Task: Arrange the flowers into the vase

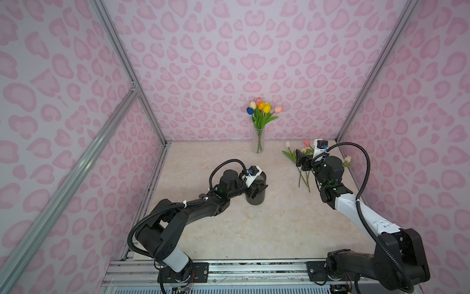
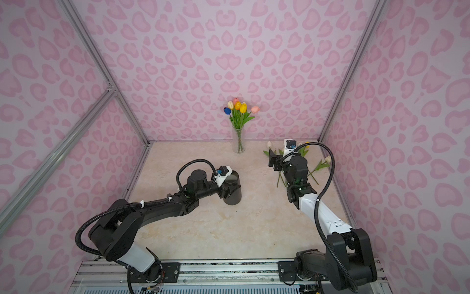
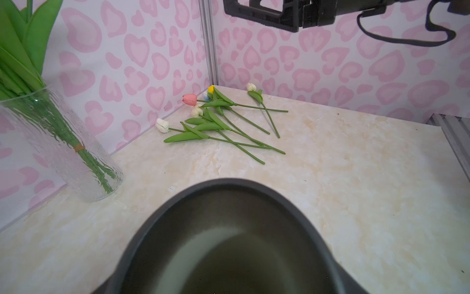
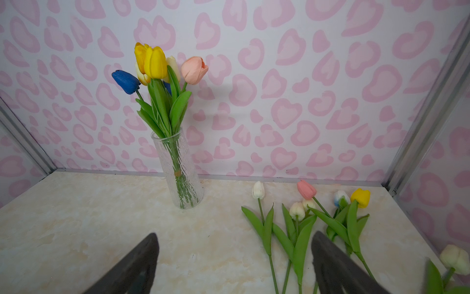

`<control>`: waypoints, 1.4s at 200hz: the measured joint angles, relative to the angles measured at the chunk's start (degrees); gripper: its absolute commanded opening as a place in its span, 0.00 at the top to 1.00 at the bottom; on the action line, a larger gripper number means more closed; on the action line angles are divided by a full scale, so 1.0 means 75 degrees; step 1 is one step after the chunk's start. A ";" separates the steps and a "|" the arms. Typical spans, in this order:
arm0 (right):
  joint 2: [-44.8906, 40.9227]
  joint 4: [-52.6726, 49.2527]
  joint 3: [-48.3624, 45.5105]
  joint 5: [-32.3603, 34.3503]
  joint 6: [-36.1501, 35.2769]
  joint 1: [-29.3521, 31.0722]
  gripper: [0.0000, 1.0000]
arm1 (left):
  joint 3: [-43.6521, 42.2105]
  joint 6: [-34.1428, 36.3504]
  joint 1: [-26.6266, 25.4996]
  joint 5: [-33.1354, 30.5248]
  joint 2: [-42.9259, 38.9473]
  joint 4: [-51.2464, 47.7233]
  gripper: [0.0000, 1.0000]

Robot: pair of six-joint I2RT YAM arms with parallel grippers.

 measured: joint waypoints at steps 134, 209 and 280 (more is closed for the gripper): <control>-0.0326 -0.0638 0.0248 0.0484 -0.0201 0.0117 0.01 | -0.0254 -0.0006 0.0032 -0.0239 -0.1023 0.0991 0.03; 0.1457 -0.3197 0.2783 0.0871 -0.0044 -0.1518 0.39 | -0.0956 -0.0090 0.0064 -0.0600 -0.3115 0.0991 0.03; 0.4602 -0.6312 0.5802 0.0495 -0.0551 -0.2317 0.56 | -0.2282 -0.0090 0.0093 -0.1716 -0.4121 0.0644 0.02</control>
